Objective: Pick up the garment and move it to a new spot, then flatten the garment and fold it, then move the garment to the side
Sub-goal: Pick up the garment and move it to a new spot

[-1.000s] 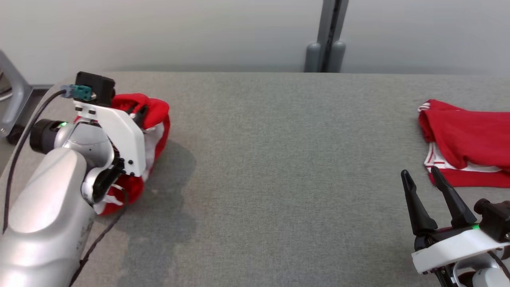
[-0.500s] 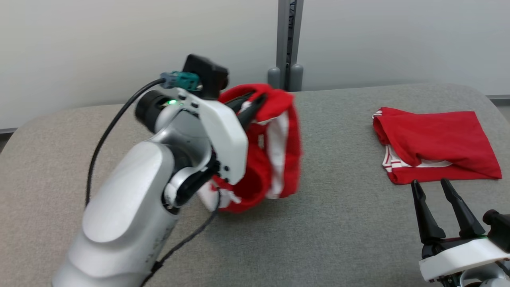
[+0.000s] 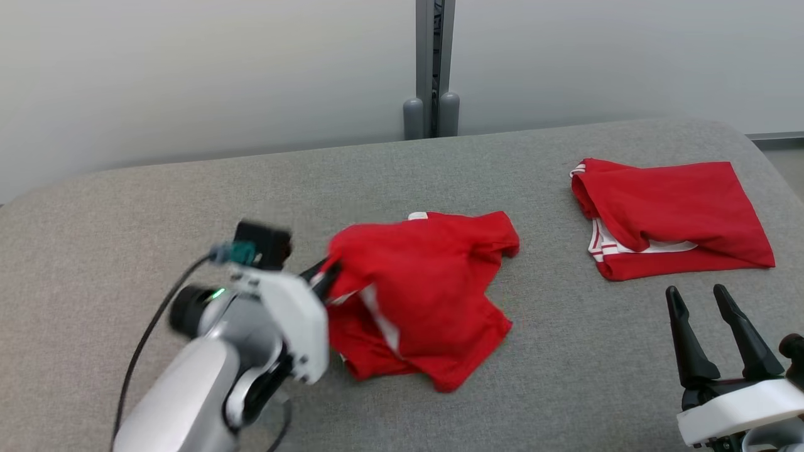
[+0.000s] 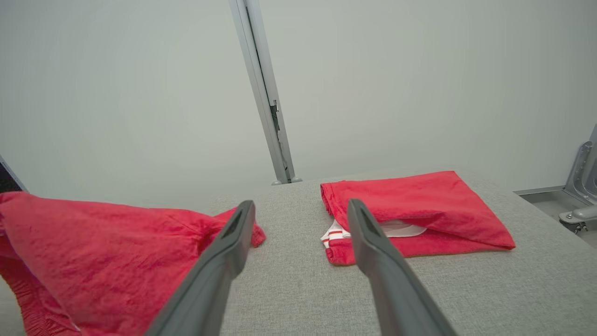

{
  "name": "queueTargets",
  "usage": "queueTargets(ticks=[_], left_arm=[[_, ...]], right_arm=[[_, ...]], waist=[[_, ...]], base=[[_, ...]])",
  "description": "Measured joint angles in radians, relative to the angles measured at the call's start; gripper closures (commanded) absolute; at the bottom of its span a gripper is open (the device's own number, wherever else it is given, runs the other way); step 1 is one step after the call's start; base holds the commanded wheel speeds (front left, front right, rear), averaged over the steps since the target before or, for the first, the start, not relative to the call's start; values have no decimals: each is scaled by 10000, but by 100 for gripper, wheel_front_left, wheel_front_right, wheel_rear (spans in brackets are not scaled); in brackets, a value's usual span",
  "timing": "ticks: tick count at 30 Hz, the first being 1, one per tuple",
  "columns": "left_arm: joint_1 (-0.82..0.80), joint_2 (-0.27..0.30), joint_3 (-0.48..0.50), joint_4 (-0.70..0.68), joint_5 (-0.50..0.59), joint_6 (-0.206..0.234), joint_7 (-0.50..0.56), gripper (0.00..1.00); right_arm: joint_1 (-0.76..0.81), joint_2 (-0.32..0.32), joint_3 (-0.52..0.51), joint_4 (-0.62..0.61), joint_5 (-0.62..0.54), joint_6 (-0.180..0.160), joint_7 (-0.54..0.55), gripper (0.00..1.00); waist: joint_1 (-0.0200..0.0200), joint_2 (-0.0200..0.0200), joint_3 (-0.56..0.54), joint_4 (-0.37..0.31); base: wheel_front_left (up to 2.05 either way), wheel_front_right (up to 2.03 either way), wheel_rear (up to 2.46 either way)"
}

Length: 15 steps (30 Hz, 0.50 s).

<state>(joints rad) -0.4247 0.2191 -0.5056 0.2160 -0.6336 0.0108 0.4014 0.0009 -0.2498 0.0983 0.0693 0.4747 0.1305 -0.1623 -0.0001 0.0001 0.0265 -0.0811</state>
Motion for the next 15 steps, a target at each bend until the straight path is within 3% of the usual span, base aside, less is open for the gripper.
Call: queueTargets(ticks=[2, 3, 4, 5, 10, 15], left_arm=[[380, 470, -107, 744, 577, 190, -372, 100], [583, 506, -56, 1072, 556, 255, -564, 95], [789, 493, 6, 1396, 504, 265, -792, 75], [923, 499, -15, 1712, 550, 272, -1018, 1], [1131, 313, 245, 2796, 422, 159, -2249, 0], [1152, 151, 493, 3014, 299, 35, -3267, 0]], right_arm=[[7, -52, -33, -36, -4, 2, 82, 0], [8, -75, -50, -75, -6, 2, 96, 0], [6, -92, -56, -125, -19, 0, 140, 0], [6, -111, -50, -155, -36, 2, 192, 0], [18, -140, -31, -240, -81, 2, 347, 0], [132, -142, -36, -316, -94, 0, 449, 0]], waist=[[1, 0, 44, 40], [1, 0, 55, 70], [0, 0, 63, 105], [1, -1, 68, 137], [1, 0, 17, 317], [0, 0, -99, 534]], base=[[0, 0, 0], [0, 0, 0], [0, 0, 0], [0, 0, 0], [0, 0, 0], [0, 0, 0]])
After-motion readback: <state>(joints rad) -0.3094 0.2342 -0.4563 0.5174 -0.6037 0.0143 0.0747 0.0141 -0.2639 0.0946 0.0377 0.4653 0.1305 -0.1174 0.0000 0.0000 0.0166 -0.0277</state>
